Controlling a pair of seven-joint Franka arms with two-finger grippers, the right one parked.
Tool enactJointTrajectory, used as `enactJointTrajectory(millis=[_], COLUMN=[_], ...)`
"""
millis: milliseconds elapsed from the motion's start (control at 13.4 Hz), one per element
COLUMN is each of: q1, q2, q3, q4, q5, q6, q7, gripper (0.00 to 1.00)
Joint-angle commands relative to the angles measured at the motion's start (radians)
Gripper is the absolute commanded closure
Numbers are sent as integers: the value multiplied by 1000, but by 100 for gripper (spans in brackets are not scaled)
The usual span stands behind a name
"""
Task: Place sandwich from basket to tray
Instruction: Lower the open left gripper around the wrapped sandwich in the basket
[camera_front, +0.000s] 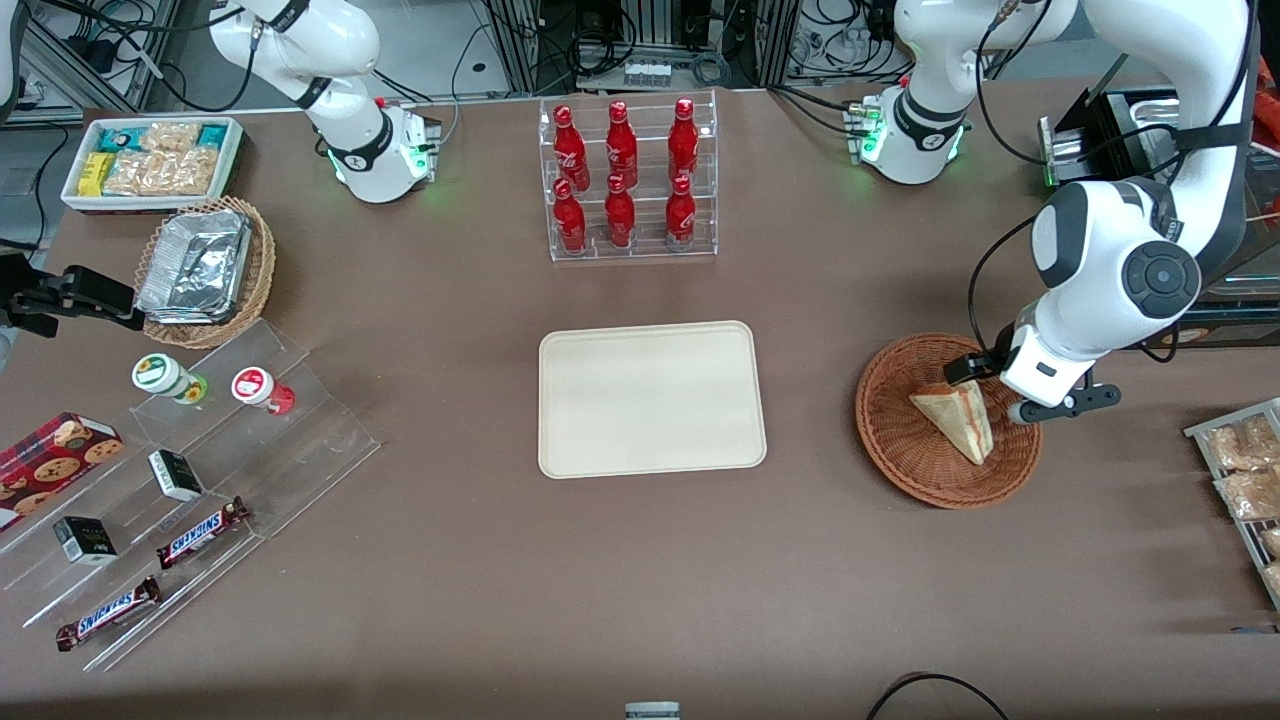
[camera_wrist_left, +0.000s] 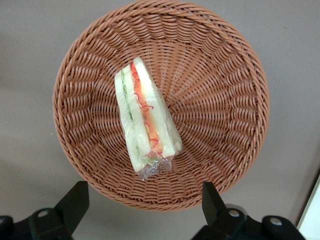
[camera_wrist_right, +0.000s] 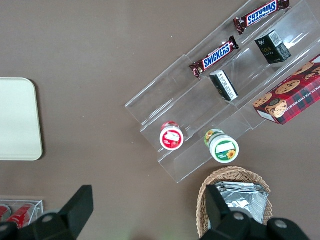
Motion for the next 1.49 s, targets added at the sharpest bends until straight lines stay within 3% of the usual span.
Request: enactJointTrajectory(millis=[0,373,1416], q1=[2,-1,0], q2=[2,34,117], q3=[1,-1,-1], q4=[-4,-6,-49], q5=[1,-1,-2], q6=[32,81,221], q7=[-121,-397,-437], gripper=[0,0,0])
